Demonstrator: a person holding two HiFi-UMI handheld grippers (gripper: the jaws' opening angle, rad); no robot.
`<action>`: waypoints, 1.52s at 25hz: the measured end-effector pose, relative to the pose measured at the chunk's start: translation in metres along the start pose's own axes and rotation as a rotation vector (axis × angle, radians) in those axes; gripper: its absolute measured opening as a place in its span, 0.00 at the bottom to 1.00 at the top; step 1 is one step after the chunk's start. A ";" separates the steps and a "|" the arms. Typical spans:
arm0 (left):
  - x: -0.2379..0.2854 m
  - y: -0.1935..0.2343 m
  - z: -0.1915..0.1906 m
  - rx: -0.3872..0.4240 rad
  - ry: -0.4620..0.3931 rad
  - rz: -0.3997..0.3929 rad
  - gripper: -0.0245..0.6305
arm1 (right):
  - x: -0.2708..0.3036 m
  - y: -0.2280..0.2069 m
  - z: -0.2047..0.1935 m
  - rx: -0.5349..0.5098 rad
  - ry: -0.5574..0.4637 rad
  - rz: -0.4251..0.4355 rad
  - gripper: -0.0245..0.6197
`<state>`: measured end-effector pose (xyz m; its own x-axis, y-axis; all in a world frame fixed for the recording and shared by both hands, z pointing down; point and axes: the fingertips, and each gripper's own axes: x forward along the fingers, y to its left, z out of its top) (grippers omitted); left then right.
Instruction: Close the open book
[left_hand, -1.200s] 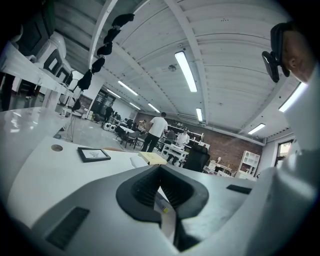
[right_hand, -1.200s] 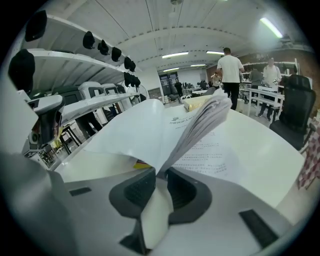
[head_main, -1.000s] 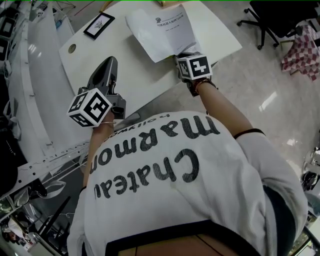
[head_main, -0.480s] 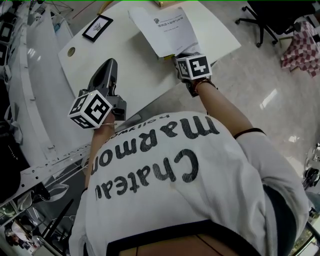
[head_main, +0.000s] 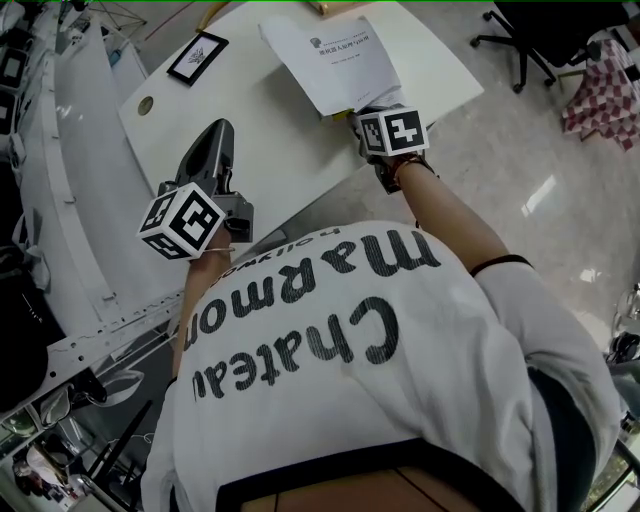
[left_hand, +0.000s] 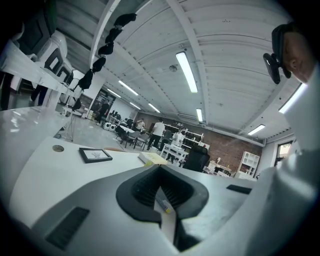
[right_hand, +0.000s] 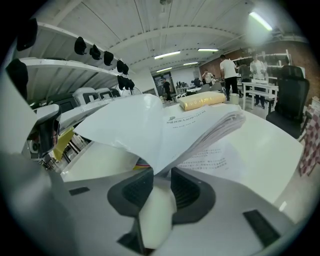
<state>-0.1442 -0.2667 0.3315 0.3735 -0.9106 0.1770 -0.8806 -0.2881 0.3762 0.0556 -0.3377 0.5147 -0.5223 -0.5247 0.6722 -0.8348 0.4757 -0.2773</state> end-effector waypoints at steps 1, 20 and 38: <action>-0.001 0.000 0.000 0.000 0.000 0.002 0.07 | 0.000 0.000 0.000 0.006 0.001 0.004 0.21; 0.001 0.007 -0.009 -0.002 0.019 0.024 0.07 | 0.000 0.003 0.000 0.056 0.027 0.077 0.22; -0.001 0.007 -0.005 -0.005 -0.010 0.042 0.07 | 0.000 0.004 0.001 0.056 0.027 0.097 0.24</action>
<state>-0.1497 -0.2659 0.3388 0.3334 -0.9247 0.1839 -0.8939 -0.2480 0.3735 0.0527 -0.3363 0.5132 -0.5968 -0.4585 0.6585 -0.7894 0.4825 -0.3795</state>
